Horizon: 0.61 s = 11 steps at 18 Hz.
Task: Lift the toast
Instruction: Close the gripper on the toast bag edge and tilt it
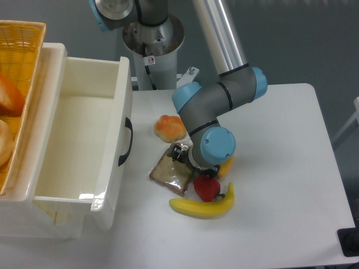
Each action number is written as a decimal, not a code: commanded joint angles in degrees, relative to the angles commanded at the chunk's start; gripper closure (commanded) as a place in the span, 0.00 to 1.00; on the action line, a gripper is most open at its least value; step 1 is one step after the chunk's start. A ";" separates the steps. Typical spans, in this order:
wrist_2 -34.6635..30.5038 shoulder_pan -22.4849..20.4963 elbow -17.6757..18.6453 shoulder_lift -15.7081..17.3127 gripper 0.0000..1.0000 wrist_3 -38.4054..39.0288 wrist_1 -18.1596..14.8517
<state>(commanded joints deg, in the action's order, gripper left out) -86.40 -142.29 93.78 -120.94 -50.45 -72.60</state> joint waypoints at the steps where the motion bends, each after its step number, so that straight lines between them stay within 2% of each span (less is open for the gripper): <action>1: 0.00 0.00 -0.17 -0.09 0.00 0.17 0.26; 11: 0.00 0.09 -0.26 -0.18 0.03 1.67 0.35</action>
<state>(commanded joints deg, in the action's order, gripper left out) -86.40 -142.21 93.52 -121.11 -48.78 -72.25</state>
